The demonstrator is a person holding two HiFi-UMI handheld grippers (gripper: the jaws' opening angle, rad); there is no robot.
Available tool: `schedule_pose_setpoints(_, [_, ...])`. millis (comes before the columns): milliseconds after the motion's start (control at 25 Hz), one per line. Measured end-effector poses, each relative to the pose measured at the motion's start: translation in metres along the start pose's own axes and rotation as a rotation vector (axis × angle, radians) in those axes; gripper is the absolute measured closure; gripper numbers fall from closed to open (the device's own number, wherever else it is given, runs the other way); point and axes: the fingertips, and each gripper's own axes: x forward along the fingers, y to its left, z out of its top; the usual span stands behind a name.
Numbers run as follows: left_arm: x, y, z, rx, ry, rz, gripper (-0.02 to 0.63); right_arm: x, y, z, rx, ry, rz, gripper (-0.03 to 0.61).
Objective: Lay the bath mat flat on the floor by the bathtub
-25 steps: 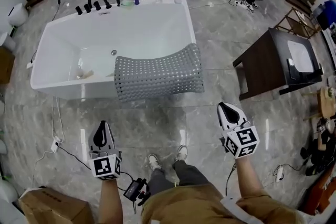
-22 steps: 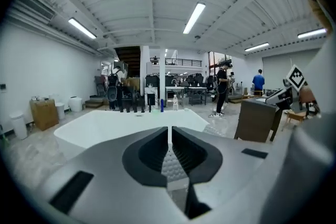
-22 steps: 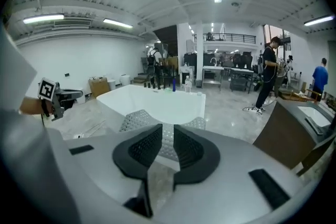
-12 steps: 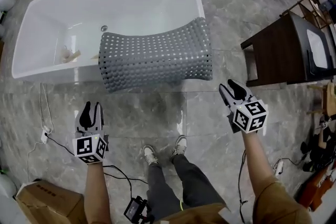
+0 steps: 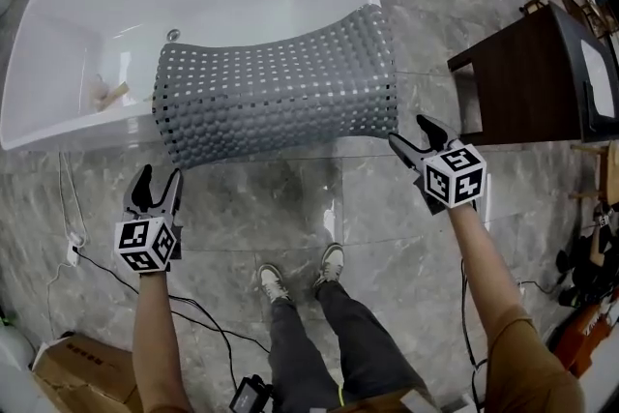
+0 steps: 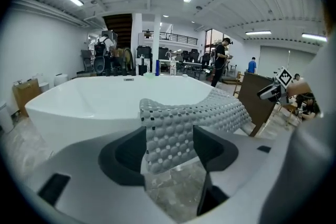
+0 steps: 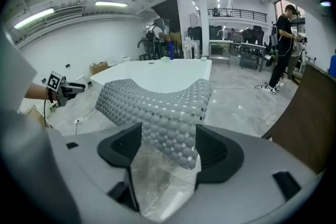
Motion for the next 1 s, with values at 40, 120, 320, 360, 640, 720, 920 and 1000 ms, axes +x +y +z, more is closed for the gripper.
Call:
schedule_pose_setpoints(40, [0.007, 0.003, -0.004, -0.025, 0.006, -0.007, 0.347, 0.007, -0.004, -0.003, -0.001, 0.008, 0.0, 0.267])
schedule_pose_setpoints(120, [0.02, 0.01, -0.01, -0.076, 0.006, -0.02, 0.347, 0.02, -0.014, -0.007, -0.002, 0.014, -0.004, 0.253])
schedule_pose_setpoints(320, [0.054, 0.017, -0.021, -0.042, 0.078, -0.062, 0.268, 0.058, -0.041, -0.022, 0.047, 0.057, -0.012, 0.213])
schedule_pose_setpoints(360, [0.059, 0.016, -0.024, -0.041, 0.092, -0.068, 0.251, 0.065, -0.045, -0.028, 0.066, 0.072, -0.009, 0.209])
schedule_pose_setpoints(640, [0.084, 0.017, -0.043, -0.065, 0.142, -0.099, 0.151, 0.093, -0.052, -0.051, 0.105, 0.124, 0.015, 0.175])
schedule_pose_setpoints(720, [0.09, 0.022, -0.047, -0.072, 0.152, -0.106, 0.131, 0.102, -0.05, -0.057, 0.099, 0.154, 0.016, 0.175])
schedule_pose_setpoints(920, [0.105, 0.023, -0.053, -0.061, 0.174, -0.081, 0.121, 0.118, -0.051, -0.058, 0.113, 0.185, 0.032, 0.175])
schedule_pose_setpoints(1000, [0.111, 0.023, -0.057, -0.059, 0.188, -0.055, 0.124, 0.123, -0.049, -0.056, 0.086, 0.194, 0.033, 0.176])
